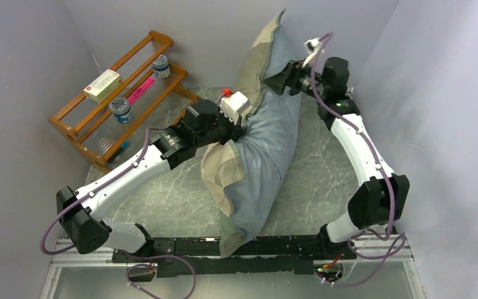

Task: Remove the pillowcase from the pillow
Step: Turn over the pillow at the center of the board.

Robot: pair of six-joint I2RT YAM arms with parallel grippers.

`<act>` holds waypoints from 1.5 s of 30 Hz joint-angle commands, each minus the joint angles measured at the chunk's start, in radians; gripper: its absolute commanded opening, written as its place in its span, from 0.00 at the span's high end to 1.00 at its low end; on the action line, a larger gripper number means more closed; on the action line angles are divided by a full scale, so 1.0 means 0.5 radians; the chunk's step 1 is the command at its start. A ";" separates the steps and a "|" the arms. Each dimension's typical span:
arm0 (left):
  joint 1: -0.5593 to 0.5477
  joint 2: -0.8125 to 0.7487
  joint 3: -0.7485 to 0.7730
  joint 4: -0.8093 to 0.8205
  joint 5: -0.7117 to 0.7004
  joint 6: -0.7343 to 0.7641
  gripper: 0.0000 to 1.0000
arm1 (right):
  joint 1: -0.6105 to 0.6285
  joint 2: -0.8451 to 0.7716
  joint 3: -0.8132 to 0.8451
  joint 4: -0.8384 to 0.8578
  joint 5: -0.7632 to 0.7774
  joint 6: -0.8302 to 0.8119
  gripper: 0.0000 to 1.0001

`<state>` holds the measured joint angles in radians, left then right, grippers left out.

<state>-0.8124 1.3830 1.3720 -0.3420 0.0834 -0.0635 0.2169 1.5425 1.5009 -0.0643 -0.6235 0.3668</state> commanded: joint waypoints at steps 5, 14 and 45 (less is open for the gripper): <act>0.045 -0.049 -0.118 -0.134 -0.161 0.185 0.95 | -0.456 -0.244 -0.524 0.609 -0.182 0.458 0.12; 0.050 -0.055 -0.133 -0.137 -0.161 0.232 0.95 | -0.678 -0.140 -0.876 0.646 -0.101 0.508 0.06; 0.118 -0.029 -0.133 -0.165 -0.168 0.248 0.95 | -0.253 0.326 -0.789 1.363 -0.458 0.825 1.00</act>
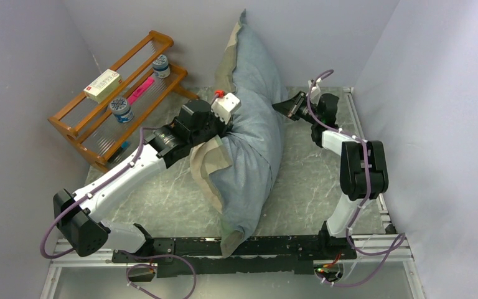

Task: Remove the pillowcase from the pillow
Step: Turn over the pillow at the center of the board.

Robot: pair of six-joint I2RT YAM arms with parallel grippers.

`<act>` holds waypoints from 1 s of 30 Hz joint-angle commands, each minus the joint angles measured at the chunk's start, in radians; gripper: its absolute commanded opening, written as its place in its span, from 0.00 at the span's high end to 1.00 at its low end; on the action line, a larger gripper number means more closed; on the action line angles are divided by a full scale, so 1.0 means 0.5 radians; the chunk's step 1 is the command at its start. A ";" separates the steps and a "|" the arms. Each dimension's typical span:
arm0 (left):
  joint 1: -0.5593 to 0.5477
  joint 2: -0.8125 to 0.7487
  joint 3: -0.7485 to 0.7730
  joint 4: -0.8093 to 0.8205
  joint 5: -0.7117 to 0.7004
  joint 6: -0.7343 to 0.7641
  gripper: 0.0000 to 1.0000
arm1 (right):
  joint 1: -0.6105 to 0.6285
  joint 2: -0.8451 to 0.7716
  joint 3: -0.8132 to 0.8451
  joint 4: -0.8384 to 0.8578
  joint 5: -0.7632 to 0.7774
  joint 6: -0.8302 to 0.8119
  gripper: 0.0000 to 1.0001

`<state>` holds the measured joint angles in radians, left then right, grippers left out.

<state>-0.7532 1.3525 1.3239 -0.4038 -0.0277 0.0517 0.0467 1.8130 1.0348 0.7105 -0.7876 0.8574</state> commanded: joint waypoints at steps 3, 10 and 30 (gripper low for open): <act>0.046 0.009 -0.020 -0.007 0.250 -0.032 0.95 | 0.088 -0.334 0.258 -0.507 -0.045 -0.364 1.00; 0.101 -0.005 0.125 0.025 0.447 -0.173 0.95 | 0.086 -0.530 0.604 -1.049 0.140 -0.713 1.00; 0.101 0.531 0.702 0.069 0.547 -0.314 0.95 | 0.088 -0.953 0.968 -1.824 0.875 -1.208 1.00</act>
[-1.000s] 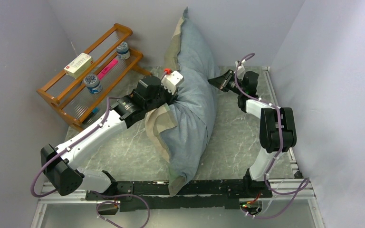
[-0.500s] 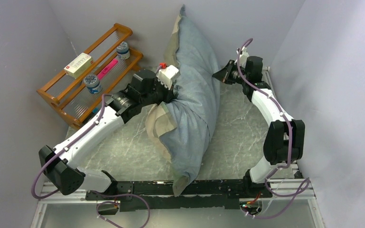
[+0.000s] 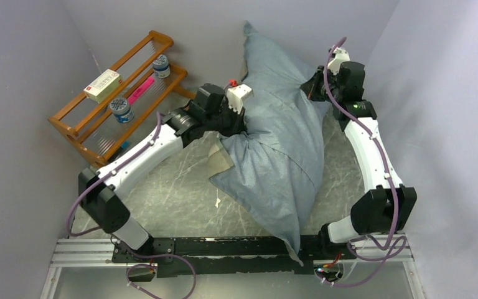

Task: Remove the pillowcase from the pillow
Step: Turn over the pillow at the center of the board.

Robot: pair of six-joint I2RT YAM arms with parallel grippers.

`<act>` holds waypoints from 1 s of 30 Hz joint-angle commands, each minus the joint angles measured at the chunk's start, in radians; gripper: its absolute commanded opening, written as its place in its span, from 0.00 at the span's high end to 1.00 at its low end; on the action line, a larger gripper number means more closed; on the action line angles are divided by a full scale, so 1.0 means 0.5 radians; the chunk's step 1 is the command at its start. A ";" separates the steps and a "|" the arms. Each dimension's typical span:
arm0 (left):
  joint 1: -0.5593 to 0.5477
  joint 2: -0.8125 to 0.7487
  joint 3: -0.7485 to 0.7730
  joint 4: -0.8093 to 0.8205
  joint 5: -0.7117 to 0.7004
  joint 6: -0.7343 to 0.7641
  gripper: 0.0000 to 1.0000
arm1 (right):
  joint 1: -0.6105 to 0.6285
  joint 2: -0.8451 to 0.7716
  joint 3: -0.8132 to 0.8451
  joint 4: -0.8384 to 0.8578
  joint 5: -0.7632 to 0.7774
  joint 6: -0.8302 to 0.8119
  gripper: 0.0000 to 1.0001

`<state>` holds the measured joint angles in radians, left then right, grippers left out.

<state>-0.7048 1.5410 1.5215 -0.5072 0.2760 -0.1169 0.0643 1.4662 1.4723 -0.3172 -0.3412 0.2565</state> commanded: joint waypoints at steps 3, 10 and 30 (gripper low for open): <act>0.007 0.319 0.452 0.234 -0.129 0.056 0.95 | 0.051 -0.321 -0.010 0.251 0.121 -0.019 1.00; 0.055 0.669 0.611 0.234 -0.346 0.123 0.95 | 0.049 -0.324 -0.293 0.392 0.247 0.041 1.00; 0.222 0.134 0.058 0.565 -0.492 -0.019 0.37 | 0.227 -0.376 -0.537 0.386 0.300 -0.029 0.35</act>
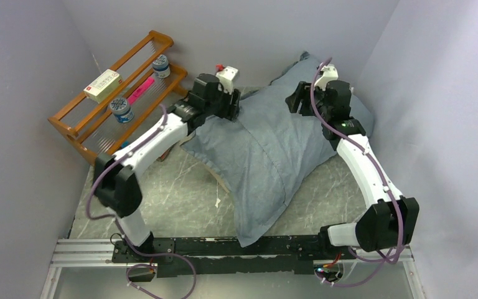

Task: Remove the pillowcase from the pillow
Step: Turn over the pillow at the center of the board, then remove the pillow from the pillowcase.

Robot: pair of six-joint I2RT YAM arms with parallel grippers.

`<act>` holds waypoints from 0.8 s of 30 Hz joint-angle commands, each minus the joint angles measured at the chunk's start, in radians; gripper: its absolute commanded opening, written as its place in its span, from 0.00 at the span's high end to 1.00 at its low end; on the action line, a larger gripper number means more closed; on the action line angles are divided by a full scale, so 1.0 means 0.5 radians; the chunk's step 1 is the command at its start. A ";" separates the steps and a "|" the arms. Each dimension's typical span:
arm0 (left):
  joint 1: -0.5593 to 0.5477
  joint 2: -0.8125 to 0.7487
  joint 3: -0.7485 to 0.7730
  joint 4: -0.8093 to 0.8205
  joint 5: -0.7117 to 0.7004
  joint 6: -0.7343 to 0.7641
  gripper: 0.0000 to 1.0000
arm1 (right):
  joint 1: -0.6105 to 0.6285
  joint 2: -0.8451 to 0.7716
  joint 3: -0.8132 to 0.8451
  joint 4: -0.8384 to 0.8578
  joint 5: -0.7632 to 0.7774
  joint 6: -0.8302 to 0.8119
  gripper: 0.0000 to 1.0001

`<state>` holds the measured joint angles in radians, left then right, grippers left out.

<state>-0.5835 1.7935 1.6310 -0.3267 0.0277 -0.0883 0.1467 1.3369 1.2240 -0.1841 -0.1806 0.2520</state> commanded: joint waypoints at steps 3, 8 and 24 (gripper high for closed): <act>-0.017 -0.620 -0.405 0.296 0.023 -0.126 0.25 | 0.170 -0.185 -0.096 0.118 0.016 -0.062 0.26; -0.008 -0.985 -0.795 0.377 0.002 -0.149 0.14 | 0.379 -0.277 -0.183 0.104 0.088 -0.158 0.19; -0.008 -1.835 -1.364 0.130 -0.038 0.080 0.03 | 0.889 -0.525 -0.447 -0.218 0.455 -0.303 0.10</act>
<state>-0.5877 0.8993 0.9680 -0.2337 -0.0135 -0.0906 0.5781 1.1099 1.0183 -0.2661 -0.0074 0.1261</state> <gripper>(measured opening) 0.969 0.891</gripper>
